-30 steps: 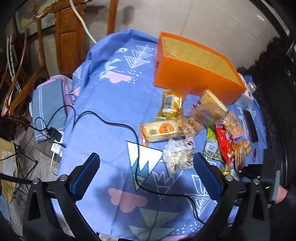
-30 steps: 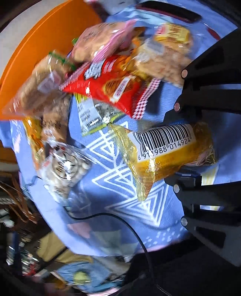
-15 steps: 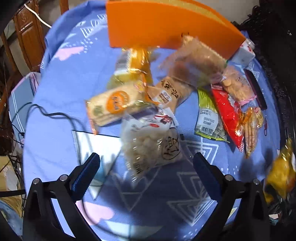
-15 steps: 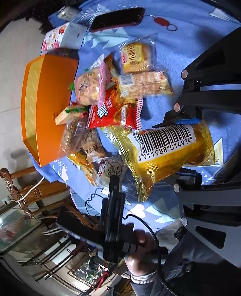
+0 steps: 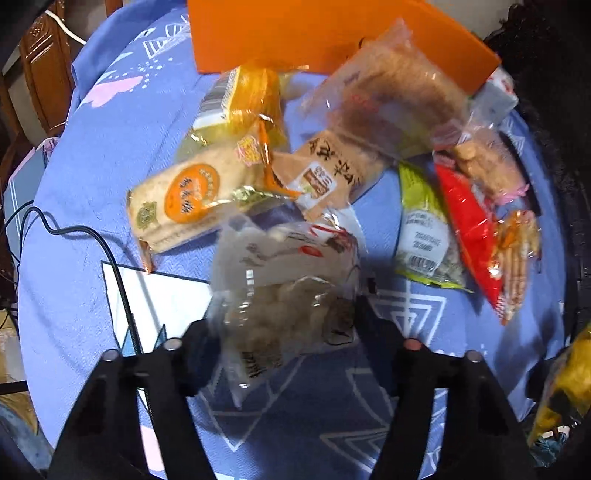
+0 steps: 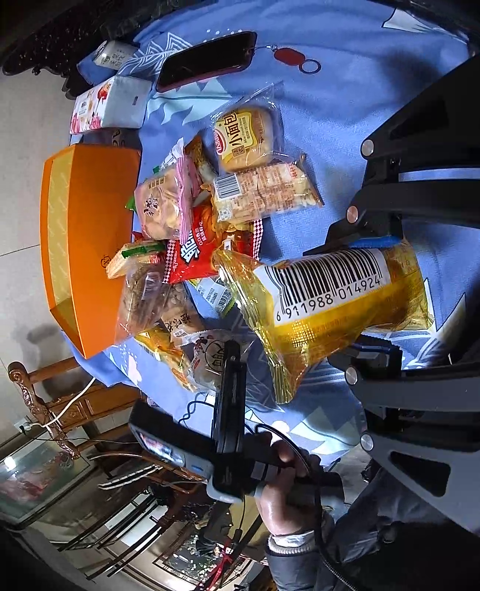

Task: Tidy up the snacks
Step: 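Grasp the white candy bag with the left gripper while the right gripper grasps a yellow bread pack, then lower the white candy bag into the orange box and open the left gripper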

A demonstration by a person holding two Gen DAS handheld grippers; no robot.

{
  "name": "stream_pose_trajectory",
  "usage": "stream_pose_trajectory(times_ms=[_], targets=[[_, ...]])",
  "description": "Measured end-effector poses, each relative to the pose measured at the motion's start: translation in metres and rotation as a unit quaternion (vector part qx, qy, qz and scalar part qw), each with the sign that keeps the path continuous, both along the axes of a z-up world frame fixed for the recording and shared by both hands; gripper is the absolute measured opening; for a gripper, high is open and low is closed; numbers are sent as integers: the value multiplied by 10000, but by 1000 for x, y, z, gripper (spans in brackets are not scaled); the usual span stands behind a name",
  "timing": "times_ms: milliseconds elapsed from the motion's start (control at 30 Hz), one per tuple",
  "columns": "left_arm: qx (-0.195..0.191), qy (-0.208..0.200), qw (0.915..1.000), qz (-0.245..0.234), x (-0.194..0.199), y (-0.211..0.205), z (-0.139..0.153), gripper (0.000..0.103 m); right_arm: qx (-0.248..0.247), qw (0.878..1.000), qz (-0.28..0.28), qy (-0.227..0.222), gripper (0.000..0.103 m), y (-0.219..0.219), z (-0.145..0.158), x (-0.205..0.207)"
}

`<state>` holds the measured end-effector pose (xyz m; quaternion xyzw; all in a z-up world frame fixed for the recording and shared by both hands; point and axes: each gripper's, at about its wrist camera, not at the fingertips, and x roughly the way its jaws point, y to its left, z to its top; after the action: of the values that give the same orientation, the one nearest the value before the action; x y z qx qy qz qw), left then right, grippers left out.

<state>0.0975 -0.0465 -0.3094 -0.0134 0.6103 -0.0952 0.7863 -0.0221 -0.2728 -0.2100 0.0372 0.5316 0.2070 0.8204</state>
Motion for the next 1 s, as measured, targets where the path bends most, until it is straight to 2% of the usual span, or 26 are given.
stream_pose_trajectory(times_ms=[100, 300, 467, 600, 867, 1000], targets=[[-239, -48, 9997, 1, -3, 7, 9, 50, 17, 10000, -11, -30, 36, 3, 0, 2], [-356, -203, 9991, -148, -13, 12, 18, 44, 34, 10000, -31, -59, 36, 10, 0, 7], [-546, -445, 9972, -264, -22, 22, 42, 43, 60, 9999, -66, -108, 36, 13, 2, 10], [-659, -585, 9960, -168, -20, 34, 58, 43, 68, 9998, -91, -176, 36, 16, 6, 12], [-780, -1220, 9894, -54, -12, 60, 120, 43, 157, 9987, -250, -417, 36, 14, 22, 22], [-842, -1620, 9831, -116, 4, 60, 159, 43, 274, 9960, -349, -775, 36, 16, 45, 42]])
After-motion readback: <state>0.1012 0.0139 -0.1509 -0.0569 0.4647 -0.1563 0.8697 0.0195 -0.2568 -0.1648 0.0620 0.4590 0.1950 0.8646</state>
